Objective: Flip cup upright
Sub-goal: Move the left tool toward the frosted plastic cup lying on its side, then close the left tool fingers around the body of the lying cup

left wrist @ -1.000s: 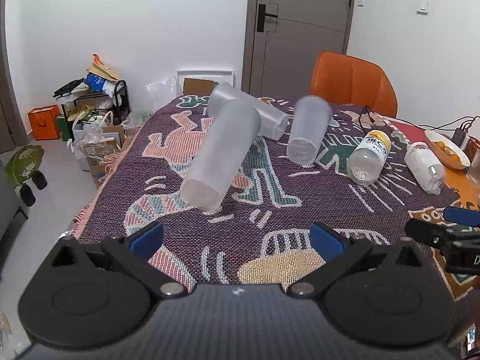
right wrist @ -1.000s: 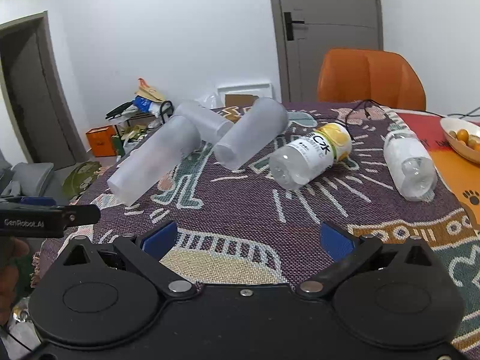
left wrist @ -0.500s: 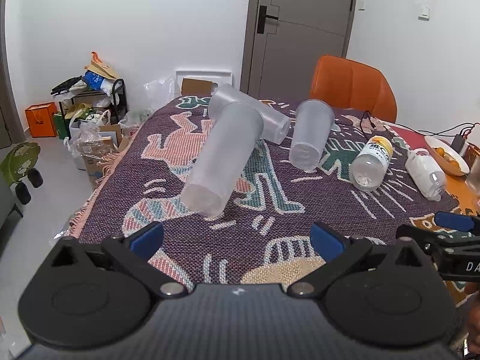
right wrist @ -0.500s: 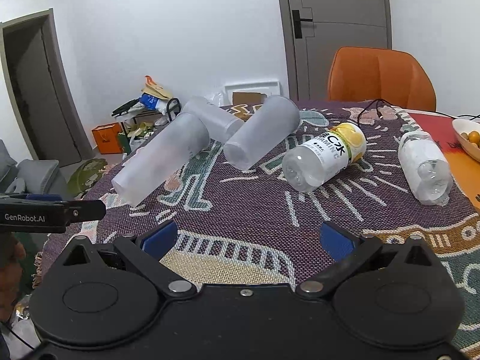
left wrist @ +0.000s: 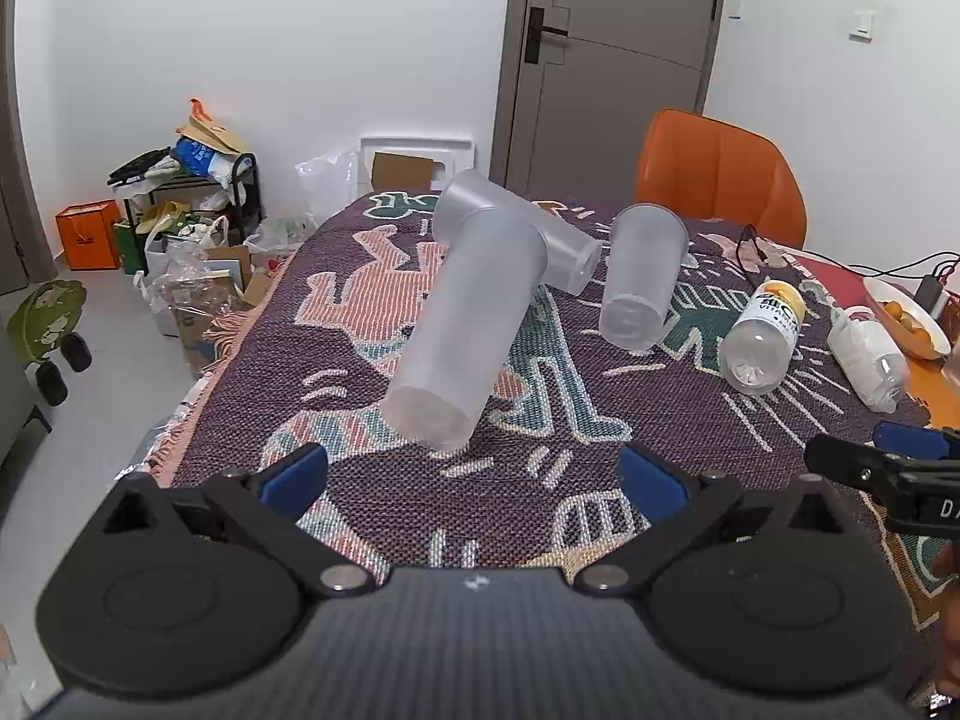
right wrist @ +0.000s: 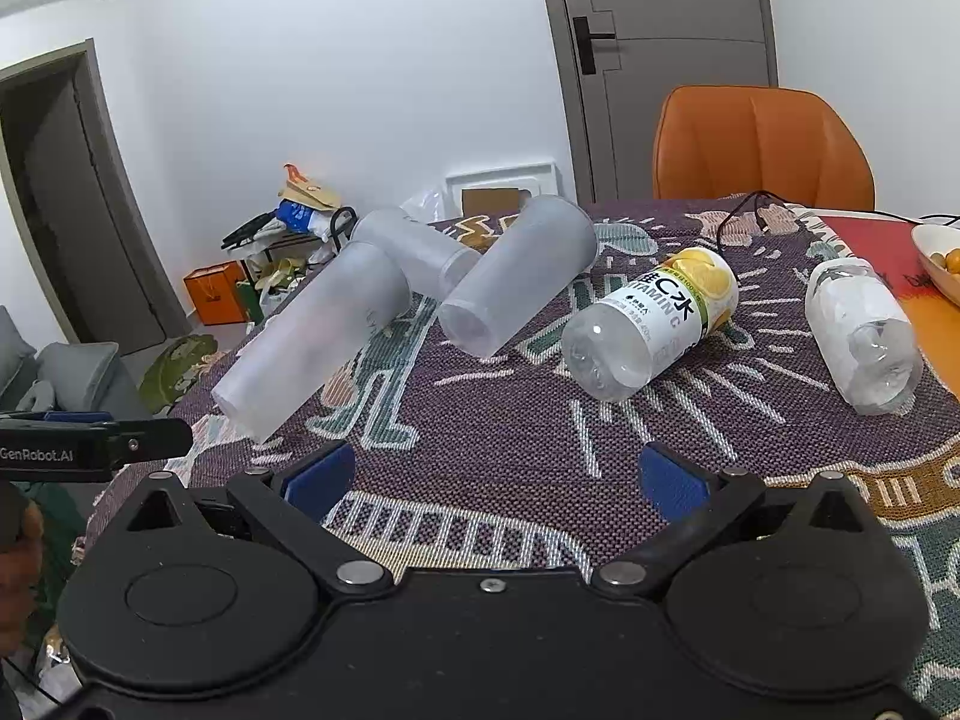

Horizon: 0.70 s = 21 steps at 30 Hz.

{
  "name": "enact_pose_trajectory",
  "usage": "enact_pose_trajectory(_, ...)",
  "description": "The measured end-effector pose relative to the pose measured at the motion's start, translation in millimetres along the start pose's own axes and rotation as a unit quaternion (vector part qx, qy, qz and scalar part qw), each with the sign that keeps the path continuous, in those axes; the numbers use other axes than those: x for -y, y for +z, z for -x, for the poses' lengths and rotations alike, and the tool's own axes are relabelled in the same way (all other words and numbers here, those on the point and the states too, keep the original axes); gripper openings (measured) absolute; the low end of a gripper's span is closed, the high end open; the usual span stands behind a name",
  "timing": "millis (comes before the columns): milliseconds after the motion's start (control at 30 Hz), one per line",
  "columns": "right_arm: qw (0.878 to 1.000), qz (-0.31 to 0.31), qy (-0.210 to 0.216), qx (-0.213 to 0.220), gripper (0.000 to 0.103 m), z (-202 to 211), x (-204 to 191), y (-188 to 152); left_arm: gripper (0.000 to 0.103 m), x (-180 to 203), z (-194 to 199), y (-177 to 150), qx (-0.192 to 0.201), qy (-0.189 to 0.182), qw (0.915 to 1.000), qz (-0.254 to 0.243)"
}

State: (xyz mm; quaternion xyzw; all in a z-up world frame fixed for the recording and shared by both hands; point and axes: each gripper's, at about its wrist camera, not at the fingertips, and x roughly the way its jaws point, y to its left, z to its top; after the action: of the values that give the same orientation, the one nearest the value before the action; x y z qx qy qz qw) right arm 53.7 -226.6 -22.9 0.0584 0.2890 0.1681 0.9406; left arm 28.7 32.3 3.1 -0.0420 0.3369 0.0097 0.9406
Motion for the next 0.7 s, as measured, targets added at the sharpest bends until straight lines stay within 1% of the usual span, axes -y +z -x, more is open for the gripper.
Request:
enact_pose_trajectory(167, 1.000, -0.010, 0.004, 0.004, 0.103, -2.9, 4.0, 2.9, 0.101, -1.4, -5.9, 6.8, -0.006, -0.003, 1.0000, -0.001)
enact_pose_trajectory(300, 1.000, -0.016, 0.007, 0.003, 0.103, -5.1, 6.7, 4.6, 0.101, -2.3, -12.2, 13.4, -0.002, -0.001, 1.0000, -0.002)
enact_pose_trajectory(433, 1.000, -0.020, 0.009, -0.004, 0.103, -9.8, 8.3, 2.2, 0.097, -0.1, -23.1, 19.7, -0.008, -0.008, 0.9999, -0.007)
enact_pose_trajectory(700, 0.999, -0.028, -0.009, -0.018, 0.103, -20.2, 18.7, -0.2, 0.096, 0.2, -51.7, 30.9, -0.020, -0.014, 0.9996, -0.013)
